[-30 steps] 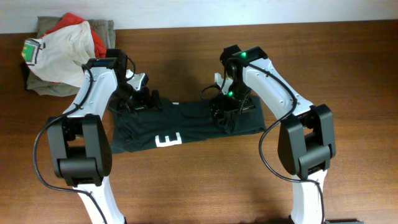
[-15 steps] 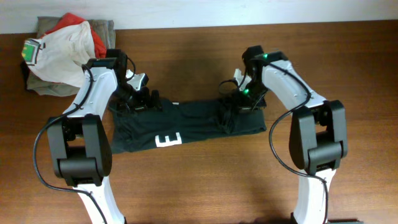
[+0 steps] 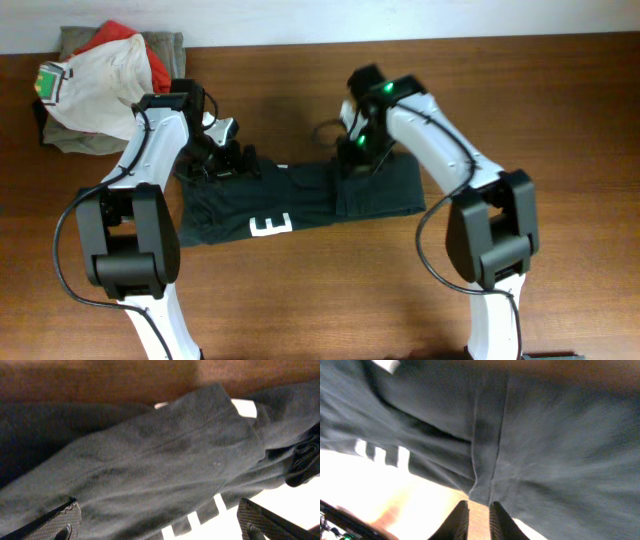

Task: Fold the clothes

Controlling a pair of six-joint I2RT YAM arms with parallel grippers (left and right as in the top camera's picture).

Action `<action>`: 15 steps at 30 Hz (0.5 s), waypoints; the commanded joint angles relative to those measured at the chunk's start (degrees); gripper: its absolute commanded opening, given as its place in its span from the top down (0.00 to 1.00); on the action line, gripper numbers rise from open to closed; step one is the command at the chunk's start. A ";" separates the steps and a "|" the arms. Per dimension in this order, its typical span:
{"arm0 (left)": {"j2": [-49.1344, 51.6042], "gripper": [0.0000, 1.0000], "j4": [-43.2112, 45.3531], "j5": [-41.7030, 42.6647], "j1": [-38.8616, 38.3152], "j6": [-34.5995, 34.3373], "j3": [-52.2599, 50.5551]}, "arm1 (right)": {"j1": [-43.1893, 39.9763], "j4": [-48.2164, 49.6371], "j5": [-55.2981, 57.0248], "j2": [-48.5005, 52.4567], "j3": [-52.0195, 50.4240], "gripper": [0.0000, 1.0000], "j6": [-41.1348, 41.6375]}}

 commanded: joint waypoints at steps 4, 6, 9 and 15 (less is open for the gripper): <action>0.22 0.01 0.07 -0.13 0.13 0.66 0.81 | -6.97 0.04 5.25 0.33 6.56 0.63 -0.94; 0.20 0.01 0.02 -0.13 0.13 0.66 0.81 | -5.77 0.87 5.25 3.82 3.96 0.68 1.84; 0.22 0.01 0.02 -0.13 0.13 0.66 0.81 | -0.79 2.19 3.32 8.44 2.95 0.69 2.16; 0.22 0.01 -0.61 -0.13 0.13 0.66 0.81 | 1.60 -1.46 5.55 9.27 9.53 0.69 3.06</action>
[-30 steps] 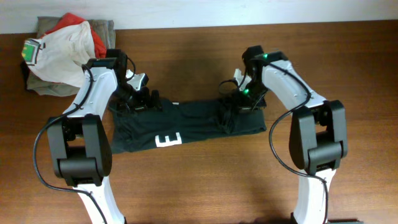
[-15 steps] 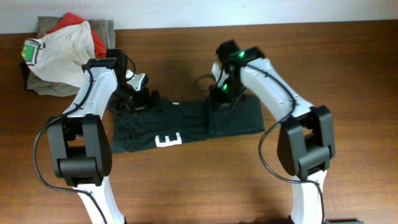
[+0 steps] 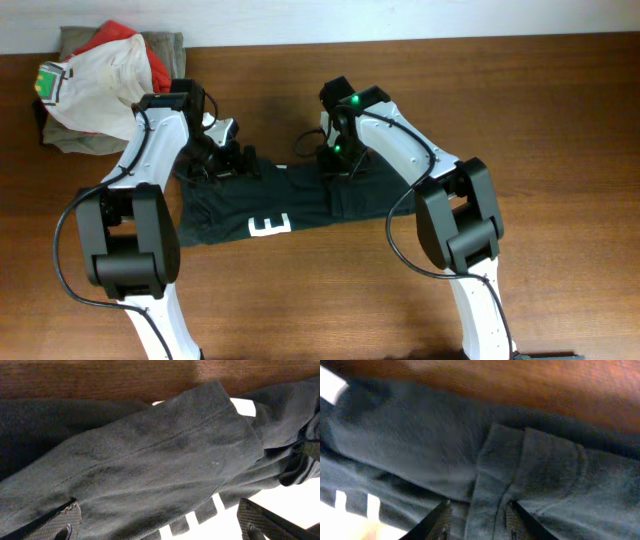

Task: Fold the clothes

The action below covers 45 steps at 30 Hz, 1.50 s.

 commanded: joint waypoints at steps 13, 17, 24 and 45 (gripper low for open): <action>0.20 0.01 0.17 -0.11 0.13 0.66 0.81 | -18.67 -21.90 1.16 -1.31 -4.90 0.57 -13.31; 0.20 0.01 0.17 -0.11 0.13 0.66 0.81 | -18.97 -16.33 5.62 -1.33 -8.59 0.53 -10.64; 0.20 0.01 -0.66 0.37 2.21 -2.05 0.94 | -23.56 -25.27 9.03 -2.62 14.43 0.01 -8.61; 0.26 0.11 14.40 8.59 12.48 2.47 -20.74 | -45.20 -24.26 9.90 -2.51 23.17 0.01 -8.57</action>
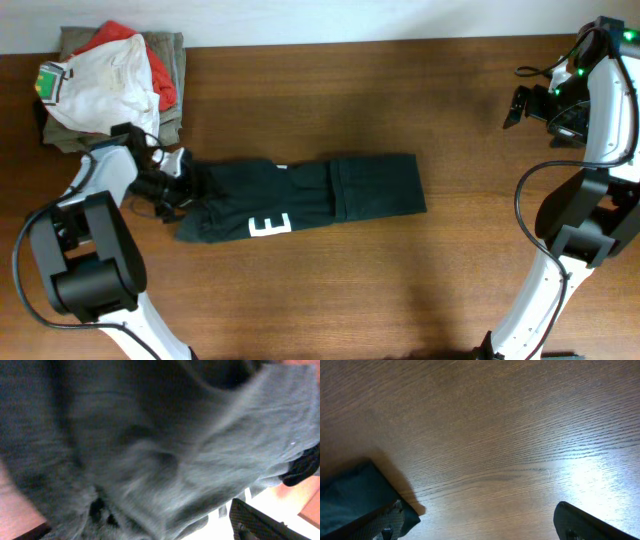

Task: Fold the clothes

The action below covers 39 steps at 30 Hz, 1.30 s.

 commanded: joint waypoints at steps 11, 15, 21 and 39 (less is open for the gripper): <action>4.24 1.00 4.50 -13.88 0.76 -3.06 0.76 | 0.15 0.00 0.50 -0.76 0.70 0.01 0.44; 4.22 1.00 -13.94 -29.22 4.04 -11.98 16.04 | 0.15 -0.02 0.50 -0.76 0.70 0.01 0.44; 2.80 1.00 -33.70 -26.86 -1.95 -11.52 39.30 | 0.15 -0.02 0.48 -0.76 0.70 0.01 0.44; 0.09 1.00 -17.35 -22.49 -40.63 -19.30 31.52 | 0.15 0.00 0.50 -0.76 0.70 0.01 0.44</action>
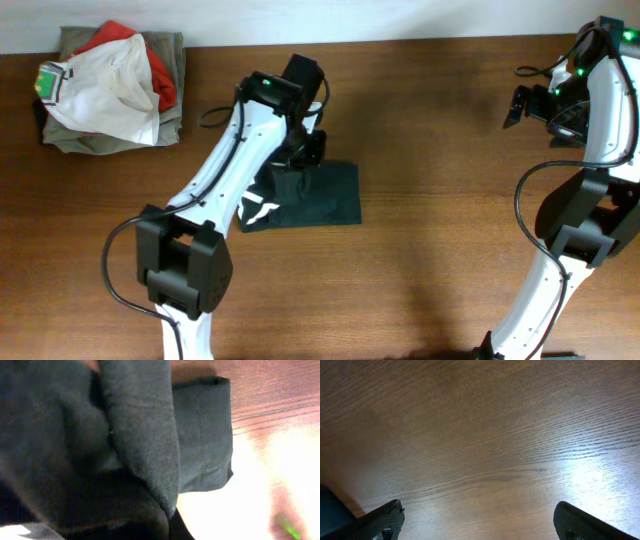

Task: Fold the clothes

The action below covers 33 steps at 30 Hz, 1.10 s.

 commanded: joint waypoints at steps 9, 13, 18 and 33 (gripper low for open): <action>-1.90 0.69 9.64 7.13 -4.57 -3.72 -9.53 | 0.15 -0.11 0.50 -0.76 0.70 0.01 0.44; -1.90 0.64 9.35 12.24 -5.81 -2.40 -9.46 | 0.15 -0.09 0.50 -0.76 0.70 0.01 0.44; -5.18 0.66 2.62 7.67 -2.84 2.51 -0.39 | 0.15 -0.09 0.50 -0.76 0.70 0.01 0.44; 7.23 0.74 11.56 11.37 -5.64 -2.82 -4.28 | 0.15 -0.11 0.50 -0.76 0.70 0.01 0.44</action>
